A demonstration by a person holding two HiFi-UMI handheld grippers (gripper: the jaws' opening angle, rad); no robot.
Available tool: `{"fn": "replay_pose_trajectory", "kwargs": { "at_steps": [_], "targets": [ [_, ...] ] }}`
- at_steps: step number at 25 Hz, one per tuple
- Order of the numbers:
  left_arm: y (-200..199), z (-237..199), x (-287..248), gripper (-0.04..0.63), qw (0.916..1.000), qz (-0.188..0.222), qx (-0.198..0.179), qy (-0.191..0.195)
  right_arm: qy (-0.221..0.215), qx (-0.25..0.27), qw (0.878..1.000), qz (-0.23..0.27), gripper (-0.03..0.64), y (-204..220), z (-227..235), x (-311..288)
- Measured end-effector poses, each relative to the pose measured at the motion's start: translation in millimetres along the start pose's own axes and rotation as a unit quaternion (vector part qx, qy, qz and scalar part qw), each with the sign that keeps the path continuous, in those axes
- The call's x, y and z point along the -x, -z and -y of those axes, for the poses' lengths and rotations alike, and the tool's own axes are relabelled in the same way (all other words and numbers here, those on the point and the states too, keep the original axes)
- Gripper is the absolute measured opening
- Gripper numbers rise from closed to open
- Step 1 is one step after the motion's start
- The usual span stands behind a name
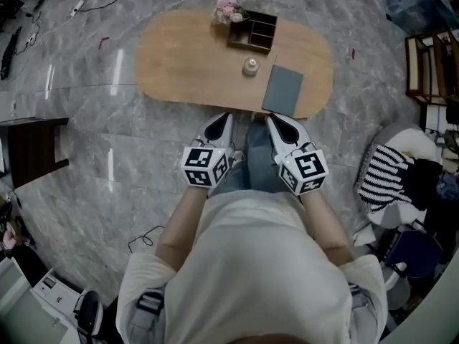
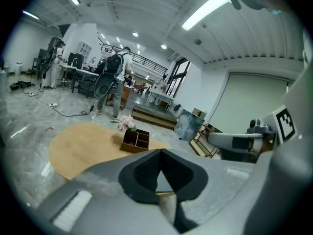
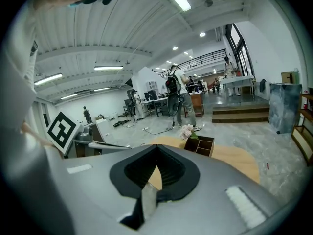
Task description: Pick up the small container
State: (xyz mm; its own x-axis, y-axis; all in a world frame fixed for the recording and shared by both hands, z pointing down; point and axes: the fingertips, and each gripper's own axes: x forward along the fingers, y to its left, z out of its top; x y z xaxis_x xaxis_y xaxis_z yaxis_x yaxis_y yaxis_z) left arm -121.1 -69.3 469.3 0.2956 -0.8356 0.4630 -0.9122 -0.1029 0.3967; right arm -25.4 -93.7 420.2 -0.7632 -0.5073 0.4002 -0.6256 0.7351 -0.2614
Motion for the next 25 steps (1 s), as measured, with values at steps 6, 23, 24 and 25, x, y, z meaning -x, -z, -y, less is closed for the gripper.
{"fn": "replay_pose_trajectory", "kwargs": {
  "at_steps": [6, 23, 24, 25],
  "targets": [
    [-2, -15, -57, 0.002, 0.9997, -0.022, 0.000, -0.005, 0.005, -0.026, 1.000, -0.015, 0.000, 4, 49, -39],
    [56, -81, -208, 0.012, 0.9966, -0.077, -0.016, -0.026, 0.001, -0.057, 0.996, -0.071, 0.000, 56, 140, -134],
    [63, -85, -215, 0.026, 0.9961, -0.082, -0.018, -0.027, 0.001, -0.059, 0.995, -0.075, 0.000, 61, 144, -137],
    [70, -89, -222, 0.051, 0.9955, -0.088, -0.021, -0.028, 0.000, -0.061, 0.995, -0.078, 0.000, 66, 147, -141]
  ]
}}
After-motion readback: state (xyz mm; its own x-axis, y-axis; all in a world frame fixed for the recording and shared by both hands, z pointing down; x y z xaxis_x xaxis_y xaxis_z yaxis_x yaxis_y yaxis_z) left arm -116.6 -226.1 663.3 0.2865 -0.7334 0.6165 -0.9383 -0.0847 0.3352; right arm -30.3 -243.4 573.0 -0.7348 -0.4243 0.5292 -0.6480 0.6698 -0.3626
